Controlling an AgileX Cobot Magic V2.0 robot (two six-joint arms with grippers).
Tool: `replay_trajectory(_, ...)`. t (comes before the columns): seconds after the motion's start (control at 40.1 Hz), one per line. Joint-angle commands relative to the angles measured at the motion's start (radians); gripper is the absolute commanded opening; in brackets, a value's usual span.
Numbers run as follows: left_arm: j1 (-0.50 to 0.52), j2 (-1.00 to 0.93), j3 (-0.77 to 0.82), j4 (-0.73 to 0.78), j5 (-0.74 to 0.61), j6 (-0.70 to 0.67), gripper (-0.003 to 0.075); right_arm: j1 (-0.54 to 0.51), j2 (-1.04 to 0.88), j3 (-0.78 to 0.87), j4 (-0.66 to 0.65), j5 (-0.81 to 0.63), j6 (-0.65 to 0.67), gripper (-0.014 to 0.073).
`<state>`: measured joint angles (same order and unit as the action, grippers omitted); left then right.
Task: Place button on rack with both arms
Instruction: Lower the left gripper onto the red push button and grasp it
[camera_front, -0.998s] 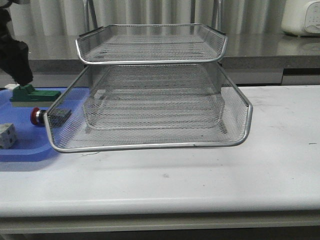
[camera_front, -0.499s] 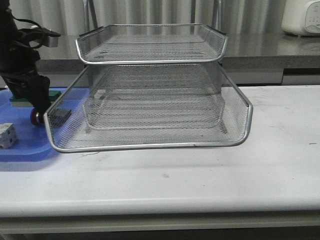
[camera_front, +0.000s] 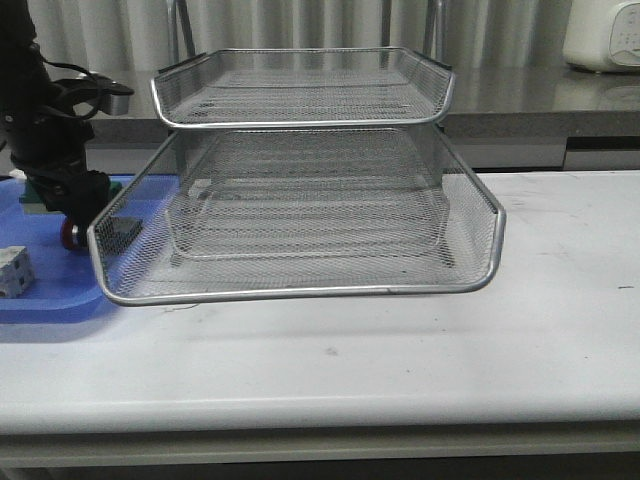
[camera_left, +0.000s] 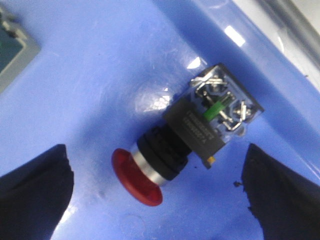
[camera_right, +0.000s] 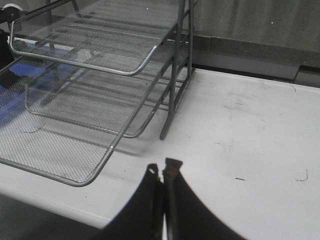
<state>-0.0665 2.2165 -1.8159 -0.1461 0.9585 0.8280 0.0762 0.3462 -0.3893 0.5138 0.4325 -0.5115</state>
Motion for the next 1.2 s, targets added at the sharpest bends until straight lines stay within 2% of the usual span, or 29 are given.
replay_trajectory(0.0,-0.013,-0.045,-0.033,-0.02,-0.014,0.008,0.0643,0.001,0.005,-0.029,0.015,-0.069,-0.001,-0.006)
replay_trajectory(0.324,-0.023,0.023,-0.11,-0.025,-0.011,0.008,0.0643,0.001,0.005,-0.029,0.015,-0.069,-0.001,-0.006)
replay_trajectory(0.724,-0.034,0.043,-0.111,-0.026,-0.009,0.012,0.0627,0.001,0.005,-0.029,0.015,-0.069,-0.001,-0.006)
replay_trajectory(0.824,-0.034,0.043,-0.111,-0.026,-0.009,0.012,0.0552,0.001,0.005,-0.029,0.015,-0.069,-0.001,-0.006)
replay_trajectory(1.048,-0.034,0.043,-0.111,-0.026,-0.009,0.012,0.0283,0.001,0.005,-0.029,0.015,-0.069,-0.001,-0.006)
replay_trajectory(1.173,-0.032,0.043,-0.111,-0.026,-0.009,0.012,0.0212,0.001,0.005,-0.029,0.015,-0.069,-0.001,-0.006)
